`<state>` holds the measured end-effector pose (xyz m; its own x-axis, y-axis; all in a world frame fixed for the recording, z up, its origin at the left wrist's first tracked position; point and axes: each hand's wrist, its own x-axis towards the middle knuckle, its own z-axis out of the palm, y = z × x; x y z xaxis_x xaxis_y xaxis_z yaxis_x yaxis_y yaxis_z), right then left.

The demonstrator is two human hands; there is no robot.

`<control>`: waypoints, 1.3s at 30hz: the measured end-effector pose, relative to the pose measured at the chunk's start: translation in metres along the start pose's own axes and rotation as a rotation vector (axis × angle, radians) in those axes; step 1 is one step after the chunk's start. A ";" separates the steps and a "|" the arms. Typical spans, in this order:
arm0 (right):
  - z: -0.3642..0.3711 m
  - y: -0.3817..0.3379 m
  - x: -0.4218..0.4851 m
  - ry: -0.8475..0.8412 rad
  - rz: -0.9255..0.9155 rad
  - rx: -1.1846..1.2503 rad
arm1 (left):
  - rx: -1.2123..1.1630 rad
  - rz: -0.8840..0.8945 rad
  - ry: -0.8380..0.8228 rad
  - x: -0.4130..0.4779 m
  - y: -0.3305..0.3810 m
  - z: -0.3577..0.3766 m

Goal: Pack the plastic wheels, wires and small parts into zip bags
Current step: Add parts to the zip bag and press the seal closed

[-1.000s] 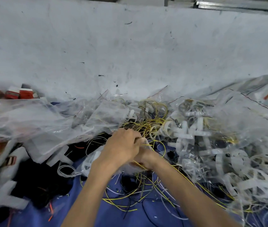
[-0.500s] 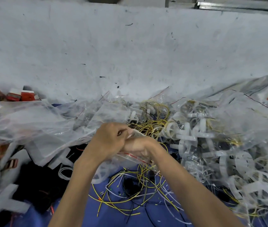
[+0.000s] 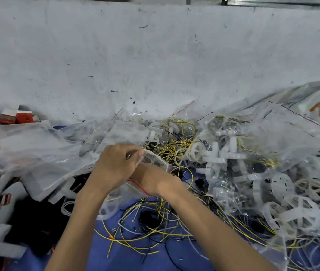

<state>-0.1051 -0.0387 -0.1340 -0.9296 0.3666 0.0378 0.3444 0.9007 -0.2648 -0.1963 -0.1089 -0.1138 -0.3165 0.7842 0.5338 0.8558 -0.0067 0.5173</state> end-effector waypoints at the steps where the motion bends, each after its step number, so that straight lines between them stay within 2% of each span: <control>1: -0.001 0.001 -0.003 -0.035 -0.038 -0.040 | 0.003 -0.002 0.006 0.000 -0.001 0.000; 3: -0.011 0.004 -0.016 -0.010 -0.130 0.000 | 0.015 -0.021 0.009 0.000 -0.001 0.000; 7: -0.053 0.028 -0.070 0.355 -0.105 0.201 | 0.043 -0.056 0.004 -0.001 -0.002 0.000; 10: -0.079 0.057 -0.124 0.502 -0.072 0.160 | 0.070 -0.053 -0.025 0.000 -0.003 0.001; 12: -0.086 0.080 -0.156 0.373 0.009 0.095 | 0.070 -0.049 -0.041 0.001 -0.003 0.002; 15: -0.068 0.112 -0.190 -0.047 0.273 -0.126 | 0.068 -0.048 -0.067 0.002 -0.002 0.003; 18: -0.029 0.125 -0.199 -0.300 0.447 -0.178 | 0.056 -0.023 -0.102 0.001 0.001 0.006; 19: -0.016 0.125 -0.197 -0.311 0.451 -0.142 | 0.056 -0.017 -0.107 0.001 0.001 0.007; 22: 0.012 0.126 -0.184 -0.197 0.334 -0.057 | 0.062 -0.013 -0.115 0.001 0.002 0.009; 27: -0.005 0.123 -0.153 0.005 0.271 0.309 | 0.046 -0.013 -0.109 -0.001 0.003 0.008; 29: -0.017 0.118 -0.145 -0.108 0.256 0.460 | 0.040 -0.018 -0.102 -0.002 0.002 0.008; 31: -0.028 0.117 -0.142 -0.254 0.247 0.396 | 0.041 -0.024 -0.096 -0.002 0.000 0.007; 32: -0.035 0.121 -0.140 -0.199 0.247 0.314 | 0.047 -0.025 -0.096 -0.001 0.000 0.007; 34: -0.048 0.132 -0.138 0.069 0.264 0.129 | 0.049 -0.024 -0.091 0.000 -0.001 0.008; 35: -0.051 0.136 -0.138 0.118 0.281 0.070 | 0.042 -0.020 -0.089 0.000 -0.001 0.008; 39: -0.012 0.140 -0.140 -0.161 0.386 -0.173 | 0.022 -0.001 -0.098 0.000 0.000 0.009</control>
<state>0.0748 0.0393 -0.1646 -0.7327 0.6545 -0.1863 0.6739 0.7360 -0.0650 -0.1924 -0.1030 -0.1200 -0.2767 0.8409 0.4651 0.8646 0.0066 0.5024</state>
